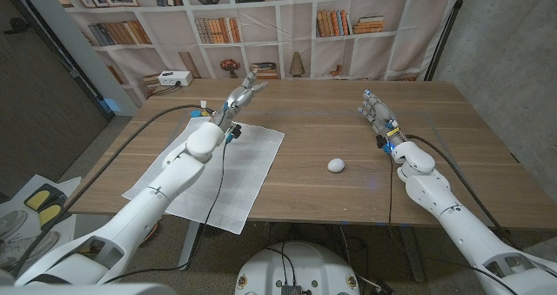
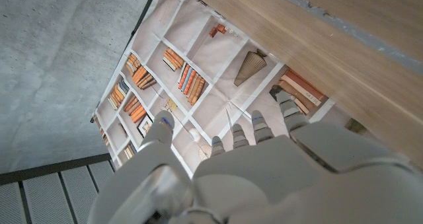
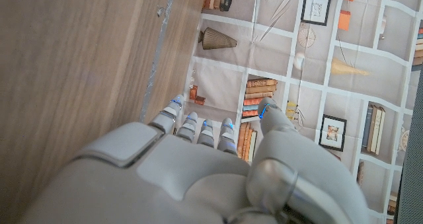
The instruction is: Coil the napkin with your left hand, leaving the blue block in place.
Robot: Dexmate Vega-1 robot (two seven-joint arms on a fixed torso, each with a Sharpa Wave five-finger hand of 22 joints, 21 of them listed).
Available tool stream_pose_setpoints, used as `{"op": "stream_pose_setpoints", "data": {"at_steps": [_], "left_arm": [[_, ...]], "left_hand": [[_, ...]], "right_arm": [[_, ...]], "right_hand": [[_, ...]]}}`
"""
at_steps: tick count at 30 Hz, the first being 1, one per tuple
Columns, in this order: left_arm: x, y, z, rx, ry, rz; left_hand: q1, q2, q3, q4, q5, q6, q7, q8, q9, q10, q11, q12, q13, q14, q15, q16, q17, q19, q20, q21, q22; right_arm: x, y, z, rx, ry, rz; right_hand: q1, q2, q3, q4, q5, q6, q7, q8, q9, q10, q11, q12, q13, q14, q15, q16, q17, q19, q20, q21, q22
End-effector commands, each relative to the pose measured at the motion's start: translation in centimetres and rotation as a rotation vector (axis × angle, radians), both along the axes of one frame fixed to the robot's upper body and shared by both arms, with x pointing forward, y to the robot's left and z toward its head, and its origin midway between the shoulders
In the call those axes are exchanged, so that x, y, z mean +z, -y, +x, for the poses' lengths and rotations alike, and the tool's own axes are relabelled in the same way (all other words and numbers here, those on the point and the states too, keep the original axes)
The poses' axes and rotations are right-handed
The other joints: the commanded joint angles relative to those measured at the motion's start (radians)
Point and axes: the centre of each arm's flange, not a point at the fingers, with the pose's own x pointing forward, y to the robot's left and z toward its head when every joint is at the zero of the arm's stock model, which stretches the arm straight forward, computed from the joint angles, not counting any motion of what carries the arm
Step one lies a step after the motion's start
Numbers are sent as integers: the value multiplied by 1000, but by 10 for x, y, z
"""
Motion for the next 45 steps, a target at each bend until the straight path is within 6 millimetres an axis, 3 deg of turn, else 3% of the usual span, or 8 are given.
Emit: {"op": "stream_pose_setpoints", "data": {"at_steps": [1,17,30,45], "left_arm": [[17,37,-17,-35,97,189],[31,85,-40,-107,226,445],[29,119,-60,-130,339,673],[25,141,-74,-155,383,815]], "left_hand": [[0,-8,-3,-1,2,2,0,6,3,3,4,4,3,5,1,7,3,7,6,4,2],[2,-6,-2,-2,3,6,3,4,4,9,-2,5,3,18,-8,9,3,20,6,8,3],[2,-7,-2,-2,3,-7,1,-4,4,0,-7,0,4,8,-11,3,4,19,4,7,2],[2,-9,-3,-3,4,-1,1,-1,5,0,-15,-1,5,14,-17,4,4,15,0,4,2]], "right_arm": [[-4,0,-11,-9,13,6],[-8,-2,-19,-17,23,11],[-11,1,-26,-31,37,26],[-14,9,-36,-64,53,44]], "right_hand": [[-2,1,1,6,5,7,1,2,2,9,6,7,3,-2,8,6,3,7,7,-2,5],[-5,3,0,7,5,13,-1,2,2,15,9,8,4,0,10,7,4,7,9,-2,6],[-7,4,-1,9,5,20,2,3,1,19,12,9,4,2,11,8,5,7,9,-2,6],[-9,3,-3,9,5,26,4,3,1,24,12,9,4,3,11,7,6,8,8,-2,6]]}}
